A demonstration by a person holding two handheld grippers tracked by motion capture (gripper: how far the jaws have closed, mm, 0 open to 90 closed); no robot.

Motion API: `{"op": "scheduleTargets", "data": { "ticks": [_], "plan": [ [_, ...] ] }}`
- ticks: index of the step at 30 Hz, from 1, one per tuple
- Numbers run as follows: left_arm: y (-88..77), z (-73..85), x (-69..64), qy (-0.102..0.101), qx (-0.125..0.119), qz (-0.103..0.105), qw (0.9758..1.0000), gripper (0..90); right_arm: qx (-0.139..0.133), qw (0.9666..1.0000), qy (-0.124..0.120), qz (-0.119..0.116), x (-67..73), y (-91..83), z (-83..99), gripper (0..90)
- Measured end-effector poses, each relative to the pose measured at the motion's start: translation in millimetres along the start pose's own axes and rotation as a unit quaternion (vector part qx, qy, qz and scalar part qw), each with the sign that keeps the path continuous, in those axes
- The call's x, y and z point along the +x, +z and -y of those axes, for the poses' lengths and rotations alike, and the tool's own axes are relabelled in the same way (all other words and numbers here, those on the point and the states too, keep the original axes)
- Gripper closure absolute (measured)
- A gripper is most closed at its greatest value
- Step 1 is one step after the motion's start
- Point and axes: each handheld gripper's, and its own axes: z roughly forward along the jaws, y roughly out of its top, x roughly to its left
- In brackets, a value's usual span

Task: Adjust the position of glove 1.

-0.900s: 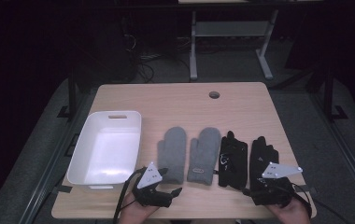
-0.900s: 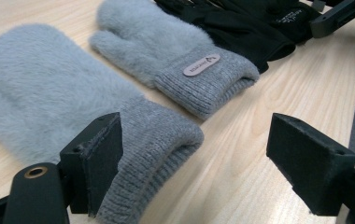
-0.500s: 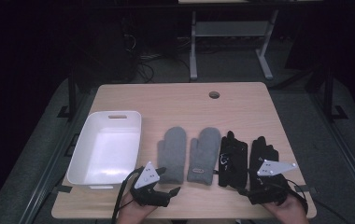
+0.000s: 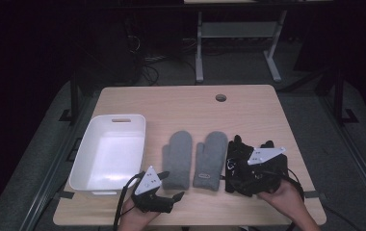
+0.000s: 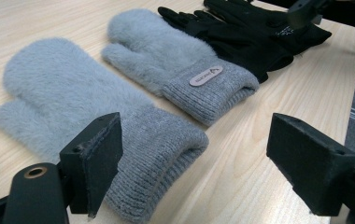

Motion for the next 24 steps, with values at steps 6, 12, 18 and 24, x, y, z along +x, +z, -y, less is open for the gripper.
{"op": "scheduleTargets", "data": {
  "ticks": [6,12,18,24],
  "plan": [
    [-0.9,0.2,-1.2,-0.006,-0.003,-0.001,1.0,18.1,0.024,0.9996,-0.011,-0.013,-5.2,10.3,-17.6,21.1],
    [-0.1,-0.9,0.9,-0.011,-0.007,-0.001,0.9999,18.2,0.041,0.9988,-0.017,-0.018,-9.3,19.9,-35.2,21.9],
    [-0.4,-1.4,0.4,-0.006,-0.004,-0.003,1.0,18.2,0.05,0.9979,-0.031,-0.025,-15.6,32.8,-53.9,22.4],
    [-1.7,-1.6,-1.4,-0.005,-0.007,-0.002,1.0,18.2,0.073,0.9957,-0.052,-0.025,-20.0,47.4,-66.1,24.8]
  ]
}}
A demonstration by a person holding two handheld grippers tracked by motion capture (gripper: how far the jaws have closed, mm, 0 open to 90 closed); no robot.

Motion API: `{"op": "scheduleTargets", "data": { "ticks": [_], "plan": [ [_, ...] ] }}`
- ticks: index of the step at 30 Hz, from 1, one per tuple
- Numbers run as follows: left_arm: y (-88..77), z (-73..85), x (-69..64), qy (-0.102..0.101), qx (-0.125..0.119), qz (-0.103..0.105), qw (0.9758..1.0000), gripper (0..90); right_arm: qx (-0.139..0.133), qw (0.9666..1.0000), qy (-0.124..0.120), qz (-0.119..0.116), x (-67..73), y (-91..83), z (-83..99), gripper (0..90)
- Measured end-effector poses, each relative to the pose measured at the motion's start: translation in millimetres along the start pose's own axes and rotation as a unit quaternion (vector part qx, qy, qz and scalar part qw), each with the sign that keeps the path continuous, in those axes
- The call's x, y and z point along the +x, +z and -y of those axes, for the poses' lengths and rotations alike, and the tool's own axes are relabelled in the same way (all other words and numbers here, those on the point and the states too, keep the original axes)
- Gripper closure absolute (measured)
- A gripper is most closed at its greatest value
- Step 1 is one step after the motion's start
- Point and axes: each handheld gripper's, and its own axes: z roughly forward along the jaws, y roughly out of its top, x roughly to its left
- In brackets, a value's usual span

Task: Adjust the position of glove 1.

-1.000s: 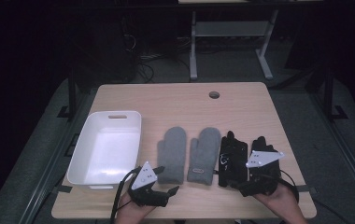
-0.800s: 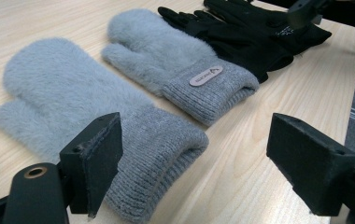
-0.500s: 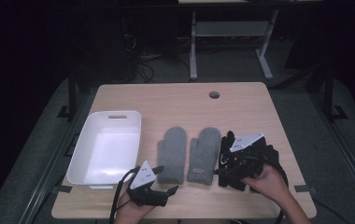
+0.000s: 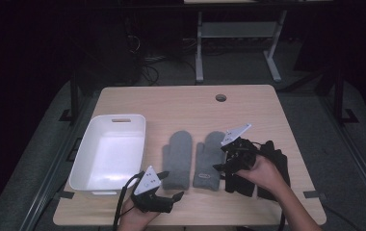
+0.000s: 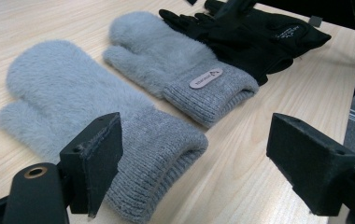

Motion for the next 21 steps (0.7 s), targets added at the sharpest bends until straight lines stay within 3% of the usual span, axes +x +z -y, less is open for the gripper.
{"op": "scheduleTargets", "data": {
  "ticks": [2,5,9,11,13,16,18,20,21],
  "plan": [
    [-1.4,-0.1,0.0,0.001,0.0,0.0,1.0,18.2,0.017,0.9997,-0.018,0.001,-4.5,10.3,-7.3,26.1],
    [-1.1,-0.1,0.4,-0.001,-0.001,0.001,1.0,18.2,0.024,0.9994,-0.026,0.0,-7.6,16.5,-11.3,27.7],
    [-0.7,-0.6,0.2,0.003,0.0,0.001,1.0,18.2,0.03,0.9991,-0.026,-0.013,-13.2,29.9,-15.4,30.9],
    [-0.6,-0.8,-0.5,0.004,-0.003,0.001,1.0,18.2,0.058,0.9981,-0.019,-0.01,-18.5,44.6,-15.0,32.2],
    [-1.1,-0.7,-0.1,0.002,-0.001,0.002,1.0,18.2,0.067,0.9974,-0.023,-0.007,-21.0,51.3,-14.3,33.4],
    [-1.2,-0.6,0.6,0.001,-0.002,0.003,1.0,18.2,0.079,0.9965,-0.025,-0.008,-21.5,57.7,-13.3,33.5],
    [-1.2,-0.4,0.6,-0.003,-0.002,0.004,1.0,18.2,0.087,0.9952,-0.045,0.003,-19.0,63.4,-12.1,33.9],
    [-1.0,-0.5,0.5,0.0,-0.002,0.004,1.0,18.2,0.091,0.9948,-0.045,0.007,-17.0,64.7,-12.3,36.9],
    [-0.8,-0.5,0.2,0.0,-0.003,0.004,1.0,18.2,0.095,0.9946,-0.042,0.008,-16.0,64.9,-12.3,42.6]
  ]
}}
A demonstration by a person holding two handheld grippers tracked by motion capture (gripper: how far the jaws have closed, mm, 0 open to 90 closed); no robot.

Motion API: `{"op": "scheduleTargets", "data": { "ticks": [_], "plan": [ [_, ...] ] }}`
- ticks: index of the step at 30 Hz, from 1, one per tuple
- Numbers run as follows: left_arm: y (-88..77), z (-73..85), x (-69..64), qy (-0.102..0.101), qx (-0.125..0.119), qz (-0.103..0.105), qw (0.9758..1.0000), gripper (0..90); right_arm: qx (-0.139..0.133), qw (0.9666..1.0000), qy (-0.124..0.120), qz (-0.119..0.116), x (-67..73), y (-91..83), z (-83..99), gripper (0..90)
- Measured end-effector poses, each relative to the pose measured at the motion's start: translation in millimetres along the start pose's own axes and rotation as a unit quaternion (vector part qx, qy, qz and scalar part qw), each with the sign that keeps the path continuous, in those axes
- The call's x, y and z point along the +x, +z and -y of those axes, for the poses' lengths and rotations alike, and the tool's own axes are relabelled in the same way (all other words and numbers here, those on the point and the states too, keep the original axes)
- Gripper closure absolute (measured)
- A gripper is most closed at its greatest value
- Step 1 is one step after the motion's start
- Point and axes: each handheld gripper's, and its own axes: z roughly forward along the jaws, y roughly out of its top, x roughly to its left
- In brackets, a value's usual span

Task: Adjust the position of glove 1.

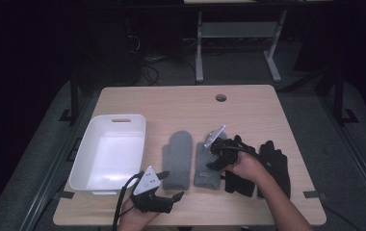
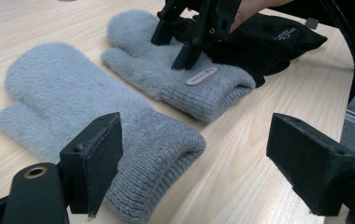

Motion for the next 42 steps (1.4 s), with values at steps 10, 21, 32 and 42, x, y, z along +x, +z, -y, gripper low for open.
{"op": "scheduleTargets", "data": {
  "ticks": [10,21,32,42],
  "plan": [
    [-3.0,0.0,-2.5,0.005,0.001,-0.003,1.0,18.5,0.0,1.0,-0.005,0.007,4.3,-2.3,0.1,74.5],
    [-7.1,-0.5,0.0,-0.006,-0.003,-0.009,0.9999,18.5,-0.027,0.9994,0.02,0.008,4.4,-17.3,2.6,82.3],
    [-15.8,-1.6,0.8,-0.011,-0.016,-0.024,0.9995,18.2,-0.066,0.9976,0.017,0.008,14.1,-58.1,-10.2,82.8],
    [-24.1,-3.8,-1.4,-0.01,-0.032,-0.033,0.9989,18.0,-0.093,0.9949,-0.007,-0.039,25.6,-65.9,-60.1,82.9]
  ]
}}
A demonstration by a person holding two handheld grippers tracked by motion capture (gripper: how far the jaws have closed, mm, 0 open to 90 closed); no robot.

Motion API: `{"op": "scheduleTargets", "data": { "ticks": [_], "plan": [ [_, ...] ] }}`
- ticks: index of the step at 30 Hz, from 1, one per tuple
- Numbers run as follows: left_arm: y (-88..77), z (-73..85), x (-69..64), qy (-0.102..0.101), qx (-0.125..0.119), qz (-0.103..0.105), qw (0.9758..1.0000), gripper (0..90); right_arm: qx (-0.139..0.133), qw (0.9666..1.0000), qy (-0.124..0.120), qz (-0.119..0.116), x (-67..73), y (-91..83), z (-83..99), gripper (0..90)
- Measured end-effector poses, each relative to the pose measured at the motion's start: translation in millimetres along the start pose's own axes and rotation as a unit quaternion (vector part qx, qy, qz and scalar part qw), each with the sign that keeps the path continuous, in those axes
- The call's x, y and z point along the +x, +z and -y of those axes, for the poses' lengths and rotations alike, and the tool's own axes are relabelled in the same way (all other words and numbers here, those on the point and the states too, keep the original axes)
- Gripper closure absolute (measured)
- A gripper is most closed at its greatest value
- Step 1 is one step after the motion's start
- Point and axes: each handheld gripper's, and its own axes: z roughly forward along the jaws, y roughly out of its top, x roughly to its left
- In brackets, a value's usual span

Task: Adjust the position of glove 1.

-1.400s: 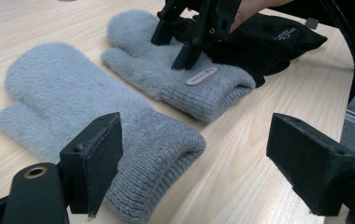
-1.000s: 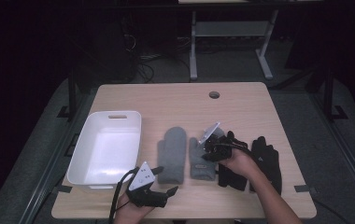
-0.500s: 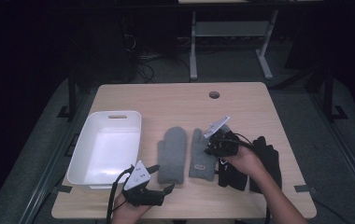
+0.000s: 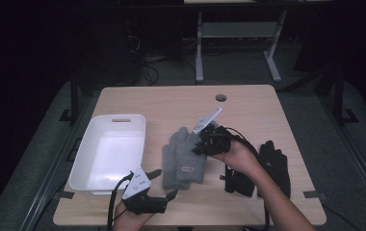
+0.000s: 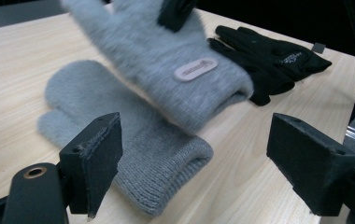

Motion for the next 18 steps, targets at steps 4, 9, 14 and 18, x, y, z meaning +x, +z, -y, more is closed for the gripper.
{"op": "scheduleTargets", "data": {
  "ticks": [4,9,14,18],
  "plan": [
    [-3.7,-0.5,1.3,-0.002,-0.001,-0.002,1.0,17.9,0.006,0.9999,-0.005,-0.016,0.1,12.1,-11.4,83.0],
    [-5.2,-0.8,2.8,-0.01,-0.007,-0.004,0.9999,17.9,0.026,0.9988,-0.012,-0.04,5.3,34.3,-28.5,83.0],
    [-5.5,-0.6,5.4,-0.008,-0.003,-0.01,0.9999,18.0,0.037,0.9981,-0.013,-0.048,6.5,44.5,-35.5,83.0],
    [-5.1,-0.5,6.1,-0.01,0.001,-0.011,0.9999,18.0,0.041,0.9978,-0.002,-0.051,3.4,49.4,-36.5,83.0]
  ]
}}
